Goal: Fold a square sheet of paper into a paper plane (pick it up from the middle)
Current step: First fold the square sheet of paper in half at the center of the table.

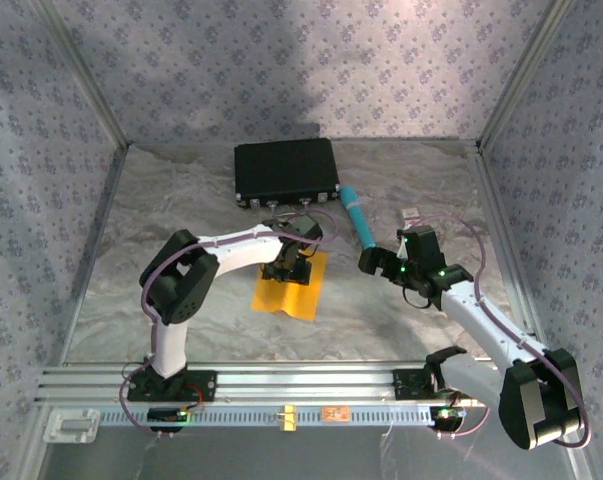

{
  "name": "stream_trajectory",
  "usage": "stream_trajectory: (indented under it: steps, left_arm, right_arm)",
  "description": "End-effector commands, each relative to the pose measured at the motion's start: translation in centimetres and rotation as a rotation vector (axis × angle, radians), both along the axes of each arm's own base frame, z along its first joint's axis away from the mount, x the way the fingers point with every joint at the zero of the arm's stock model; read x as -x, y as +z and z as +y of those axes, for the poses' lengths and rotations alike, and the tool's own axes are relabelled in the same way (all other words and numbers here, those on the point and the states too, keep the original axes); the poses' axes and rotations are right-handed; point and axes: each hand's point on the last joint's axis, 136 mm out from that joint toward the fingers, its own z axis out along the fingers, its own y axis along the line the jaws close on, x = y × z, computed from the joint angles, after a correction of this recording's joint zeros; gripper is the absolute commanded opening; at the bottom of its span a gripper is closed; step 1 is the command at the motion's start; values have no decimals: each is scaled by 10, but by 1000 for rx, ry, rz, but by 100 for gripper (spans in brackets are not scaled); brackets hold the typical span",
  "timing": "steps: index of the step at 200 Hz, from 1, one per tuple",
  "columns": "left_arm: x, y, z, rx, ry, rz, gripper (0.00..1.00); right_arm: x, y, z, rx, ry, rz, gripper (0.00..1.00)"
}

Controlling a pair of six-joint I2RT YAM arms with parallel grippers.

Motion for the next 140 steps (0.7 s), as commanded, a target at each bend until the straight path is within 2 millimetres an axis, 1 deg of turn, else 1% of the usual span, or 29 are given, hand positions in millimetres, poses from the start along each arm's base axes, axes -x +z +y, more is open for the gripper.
stream_trajectory:
  steps: [1,27,56,60,72,100,140]
  left_arm:
    - [8,-6,10,-38,-2,12,67]
    - [7,-1,10,-24,4,-6,59]
    - [7,7,11,1,19,-33,53]
    - [3,10,6,25,21,-53,52]
    - [1,12,4,46,26,-66,49]
    - [0,14,3,59,48,-76,47]
    - [0,28,-5,130,66,-77,46]
  right_arm:
    - [-1,10,-3,14,-19,-18,99]
    - [-2,11,-6,24,-30,-25,99]
    - [-1,10,-12,43,-61,-21,99]
    - [-1,10,-13,46,-68,-20,99]
    - [-1,10,-16,57,-81,-21,99]
    - [-1,13,-21,72,-103,-33,99]
    - [-1,16,-25,81,-117,-51,99]
